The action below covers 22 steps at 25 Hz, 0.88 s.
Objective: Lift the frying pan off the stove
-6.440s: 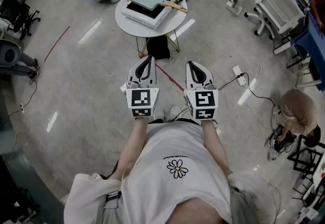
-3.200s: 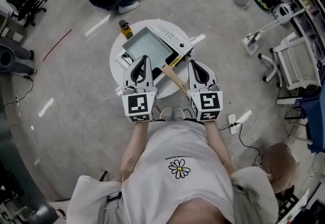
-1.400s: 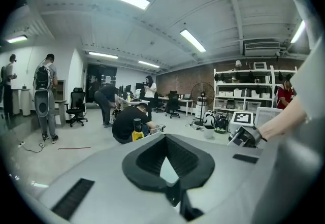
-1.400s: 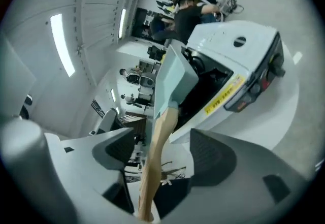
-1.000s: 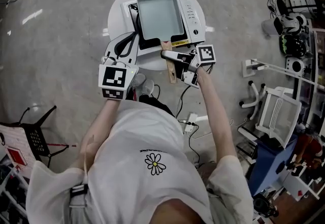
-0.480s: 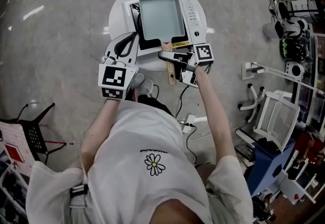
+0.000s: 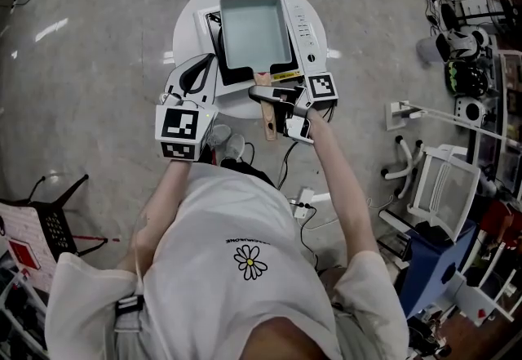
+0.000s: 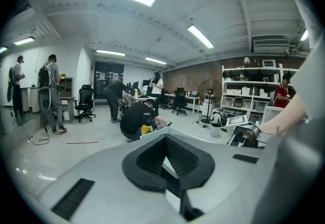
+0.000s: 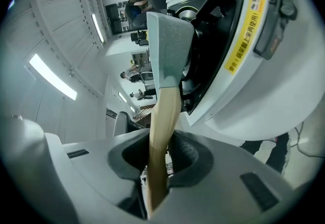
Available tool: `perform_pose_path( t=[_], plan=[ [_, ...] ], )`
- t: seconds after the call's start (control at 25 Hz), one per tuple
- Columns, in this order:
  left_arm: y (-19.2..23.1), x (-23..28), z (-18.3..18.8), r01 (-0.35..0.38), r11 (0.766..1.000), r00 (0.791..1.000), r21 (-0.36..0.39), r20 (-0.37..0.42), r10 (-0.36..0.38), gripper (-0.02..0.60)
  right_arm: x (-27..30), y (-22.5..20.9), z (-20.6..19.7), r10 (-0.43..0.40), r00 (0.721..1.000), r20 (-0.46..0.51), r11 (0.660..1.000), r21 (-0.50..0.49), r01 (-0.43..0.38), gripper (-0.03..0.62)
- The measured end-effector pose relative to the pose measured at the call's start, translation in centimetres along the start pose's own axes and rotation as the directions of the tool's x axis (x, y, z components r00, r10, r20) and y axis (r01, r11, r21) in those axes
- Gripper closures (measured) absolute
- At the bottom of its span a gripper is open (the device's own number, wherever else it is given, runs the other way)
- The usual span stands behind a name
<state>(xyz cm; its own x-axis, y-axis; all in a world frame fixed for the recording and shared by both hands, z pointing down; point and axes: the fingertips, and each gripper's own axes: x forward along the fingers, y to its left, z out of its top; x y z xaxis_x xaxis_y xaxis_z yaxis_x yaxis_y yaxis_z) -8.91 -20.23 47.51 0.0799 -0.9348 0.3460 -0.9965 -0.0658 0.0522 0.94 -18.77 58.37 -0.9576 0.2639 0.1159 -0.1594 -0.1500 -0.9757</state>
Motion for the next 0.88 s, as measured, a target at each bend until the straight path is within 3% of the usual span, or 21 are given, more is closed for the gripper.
perform_pose_path(
  t=[0.28,0.6,0.72,0.88],
  plan=[
    [0.6,-0.5,1.8,-0.013,1.000,0.998,0.022,0.061,0.011,0.583,0.2,2.0,-0.2,-0.030,0.999,0.020,1.000,0.006,0.030,0.505],
    [0.7,-1.6,3.1,-0.004,0.999,0.995,0.038,0.096,0.001,0.583,0.2,8.6,1.1,0.026,0.996,0.089,0.985,-0.172,-0.011,0.505],
    [1.3,-1.4,3.5,-0.005,0.998,0.994,0.055,0.107,-0.001,0.583,-0.1,12.3,2.7,0.045,0.989,0.140,0.944,-0.330,0.003,0.503],
    [1.6,-1.5,3.6,-0.013,0.998,0.992,0.058,0.124,0.006,0.583,-1.0,16.9,3.3,0.080,0.978,0.195,0.851,-0.524,0.035,0.503]
  ],
)
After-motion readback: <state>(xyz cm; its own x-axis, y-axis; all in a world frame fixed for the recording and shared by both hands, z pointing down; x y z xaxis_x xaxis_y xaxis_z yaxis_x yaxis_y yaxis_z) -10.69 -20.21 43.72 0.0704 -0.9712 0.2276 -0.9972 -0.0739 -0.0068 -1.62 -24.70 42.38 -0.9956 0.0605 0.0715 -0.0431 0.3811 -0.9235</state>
